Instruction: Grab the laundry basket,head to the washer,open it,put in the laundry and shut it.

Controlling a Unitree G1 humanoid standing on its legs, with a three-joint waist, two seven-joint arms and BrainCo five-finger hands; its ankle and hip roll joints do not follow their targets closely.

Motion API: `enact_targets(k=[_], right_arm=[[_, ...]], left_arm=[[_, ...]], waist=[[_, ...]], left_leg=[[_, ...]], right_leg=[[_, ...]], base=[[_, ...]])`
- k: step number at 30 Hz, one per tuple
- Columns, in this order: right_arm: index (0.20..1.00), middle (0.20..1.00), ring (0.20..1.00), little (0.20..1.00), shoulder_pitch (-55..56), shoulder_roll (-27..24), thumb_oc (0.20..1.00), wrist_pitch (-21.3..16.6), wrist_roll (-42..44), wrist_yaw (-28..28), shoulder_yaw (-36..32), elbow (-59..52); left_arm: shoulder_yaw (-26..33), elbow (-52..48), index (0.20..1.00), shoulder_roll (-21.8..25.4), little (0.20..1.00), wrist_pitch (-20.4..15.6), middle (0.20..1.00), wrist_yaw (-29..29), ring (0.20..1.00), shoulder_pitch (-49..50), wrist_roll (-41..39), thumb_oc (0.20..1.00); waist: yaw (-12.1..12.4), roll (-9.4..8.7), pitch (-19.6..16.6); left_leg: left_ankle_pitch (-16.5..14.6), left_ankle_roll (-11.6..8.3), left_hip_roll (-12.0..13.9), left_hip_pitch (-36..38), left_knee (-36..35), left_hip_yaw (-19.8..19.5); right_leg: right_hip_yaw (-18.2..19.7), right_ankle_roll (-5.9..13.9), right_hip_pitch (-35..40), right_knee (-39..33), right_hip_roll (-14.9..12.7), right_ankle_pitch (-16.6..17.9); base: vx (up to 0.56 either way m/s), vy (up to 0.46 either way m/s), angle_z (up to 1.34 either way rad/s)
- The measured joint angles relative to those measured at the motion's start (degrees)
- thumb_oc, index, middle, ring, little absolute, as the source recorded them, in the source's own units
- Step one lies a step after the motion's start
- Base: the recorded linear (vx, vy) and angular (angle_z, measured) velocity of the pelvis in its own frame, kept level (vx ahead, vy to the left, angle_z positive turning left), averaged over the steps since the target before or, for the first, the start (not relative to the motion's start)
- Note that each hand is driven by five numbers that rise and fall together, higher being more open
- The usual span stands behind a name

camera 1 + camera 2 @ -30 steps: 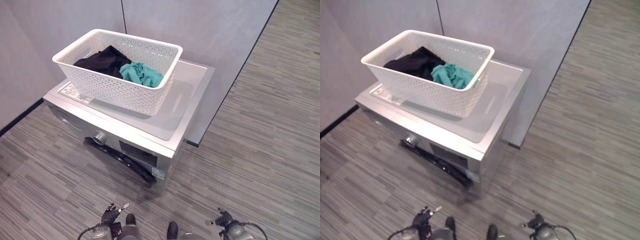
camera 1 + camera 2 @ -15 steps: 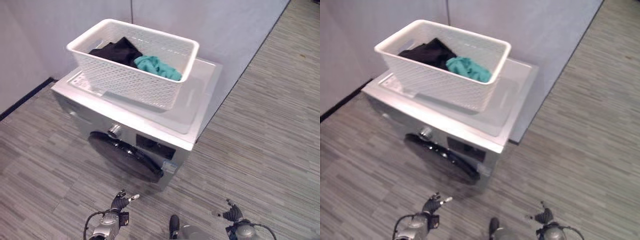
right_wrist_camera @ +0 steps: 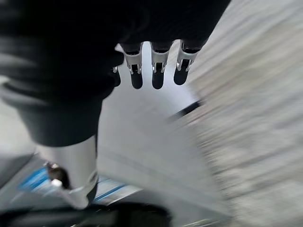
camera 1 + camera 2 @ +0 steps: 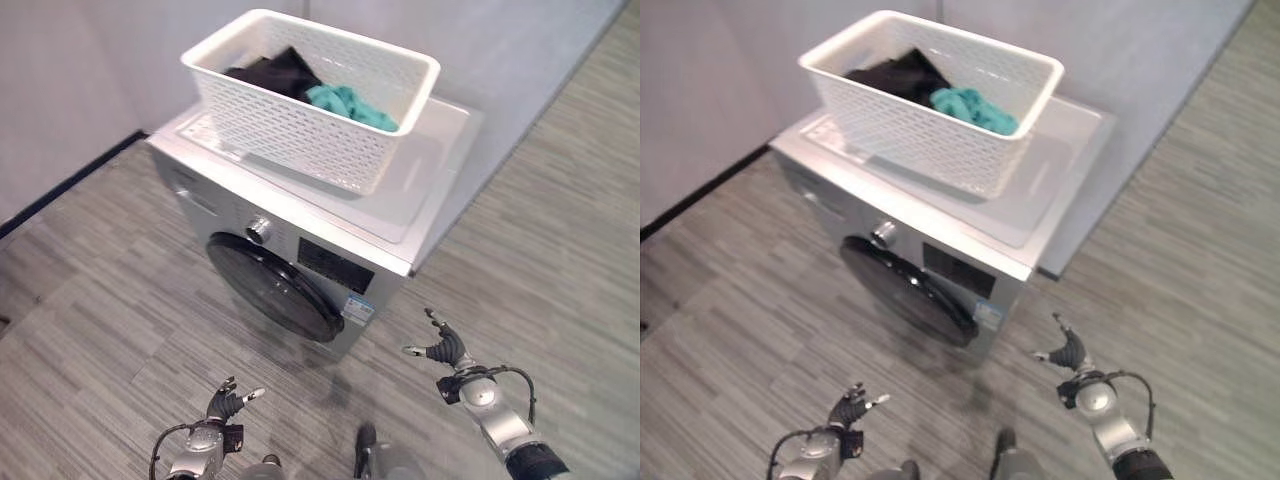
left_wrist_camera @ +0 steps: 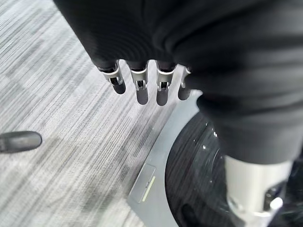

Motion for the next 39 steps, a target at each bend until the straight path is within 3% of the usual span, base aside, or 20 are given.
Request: enact_targets(k=[1,2,5,6,7,10,20,28,31,36,39], right_arm=[[1.0,1.0,1.0,1.0,-2.34,0.18,1.0,-0.19,-0.04,0.53,1.71,0.07],[1.0,1.0,1.0,1.0,-2.68,0.64,1.0,-0.45,-0.04,0.65,1.55,0.04],[1.0,1.0,1.0,1.0,-2.82,0.92,1.0,-0.45,-0.03,0.58,0.94,-0.08],[1.0,1.0,1.0,1.0,-3.38,1.69,1.0,0.76,0.68,0.35,3.54,0.24],[1.0,1.0,1.0,1.0,-3.95,3.05,1.0,1.12,1.7,0.49,7.16,0.34],[1.0,1.0,1.0,1.0,-3.46,6.56,1.0,2.0,4.1,0.54,9.07,2.16],[1.0,1.0,1.0,1.0,-8.78,6.35,1.0,1.92,8.08,-1.81,9.11,8.81],[1.0,1.0,1.0,1.0,-18.15,6.35,1.0,2.1,12.9,-6.05,8.12,17.85],[1.0,1.0,1.0,1.0,-22.93,6.08,1.0,4.11,15.3,-7.75,8.19,21.09],[1.0,1.0,1.0,1.0,-22.72,6.09,1.0,4.88,15.89,-8.36,12.39,20.32],[1.0,1.0,1.0,1.0,-22.4,6.13,1.0,5.89,16.48,-8.31,18.01,17.4]], left_arm=[[0.52,-0.07,1.0,-0.22,1.0,-0.04,1.0,-0.01,1.0,1.08,-0.01,1.0],[0.44,-0.2,1.0,-0.49,1.0,-0.01,1.0,-0.05,1.0,1.46,-0.02,1.0],[0.31,-0.55,1.0,-0.96,1.0,-0.02,1.0,-0.2,1.0,1.66,0.0,1.0],[0.53,-1.51,1.0,-2.45,1.0,-0.34,1.0,0.0,1.0,3.31,-0.22,1.0],[0.32,-2.7,1.0,-2.08,1.0,-0.41,1.0,-0.09,1.0,4.34,-0.22,1.0],[-1.57,-3.71,1.0,-1.83,1.0,-0.17,1.0,-0.4,1.0,3.31,-0.07,1.0],[-3.56,-3.78,1.0,-1.88,1.0,-0.37,1.0,-0.02,1.0,2.01,-0.22,1.0],[-4.58,-3.85,1.0,-1.64,1.0,-0.58,1.0,0.27,1.0,0.06,-0.78,1.0],[-4.67,-1.7,1.0,-1.8,1.0,-0.6,1.0,0.77,1.0,-1.75,-2.38,1.0],[-4.5,-0.22,1.0,-2.17,1.0,-0.52,1.0,2.61,1.0,-3.85,-2.71,1.0],[-3.88,0.82,1.0,-1.63,1.0,-0.44,1.0,3.71,1.0,-5.33,-2.77,1.0]], waist=[[0.43,-0.28,-0.09],[0.66,-0.92,0.13],[0.66,-2.35,0.24],[0.67,-0.56,-0.4],[0.58,-1.17,-1.39],[0.81,-2.7,-1.28],[0.87,1.05,1.6],[1.31,3.11,6.56],[1.99,3.55,7.44],[2.58,3.38,7.59],[2.62,0.72,8.74]], left_leg=[[0.36,0.38,1.12,-1.64,2.69,0.43],[0.36,0.77,1.38,-3.2,4.58,0.28],[0.4,0.92,0.51,-4.24,0.83,0.32],[4.96,0.5,1.22,-5.1,-1.89,0.11],[4.7,-2.22,2.01,-5.41,-1.92,0.24],[5.61,-3.42,1.63,-6.64,-3.33,-1.57],[6.77,-2.9,0.07,-11.12,-3.47,-3.62],[8.06,-3.14,0.06,-14.56,-3.49,-5.88],[8.28,-3.24,0.19,-15.33,-3.54,-5.95],[8.28,-3.25,0.6,-15.33,-3.12,-5.95],[7.62,-3.15,0.64,-18.21,3.36,-5.97]], right_leg=[[0.51,-1.14,2.17,-5.15,2.29,2.57],[0.77,-2.15,3.0,-6.75,2.4,3.27],[0.89,-2.71,3.22,-7.79,2.16,3.69],[0.43,-2.52,3.79,-9.02,4.26,3.75],[0.45,-2.38,4.53,-12.25,5.29,5.1],[-0.83,-2.6,3.31,-12.45,5.27,5.4],[-1.97,-1.53,0.17,-12.45,3.94,6.15],[-4.03,-2.26,-2.04,-12.45,4.16,6.79],[-4.06,-2.47,-3.15,-12.44,4.38,7.02],[-4.06,-2.78,-3.03,-12.42,4.79,6.87],[-2.95,-3.66,-2.52,-12.39,4.26,6.89]], base=[[0.0,0.0,-0.14],[0.0,0.0,-0.14],[-0.01,-0.091,-0.02],[-0.02,-0.14,-0.09],[-0.04,-0.004,-0.06],[-0.05,0.006,0.24],[-0.05,0.008,0.09],[-0.01,0.039,0.13],[0.02,0.018,0.0],[0.0,-0.003,-0.02],[-0.02,-0.024,-0.15]])
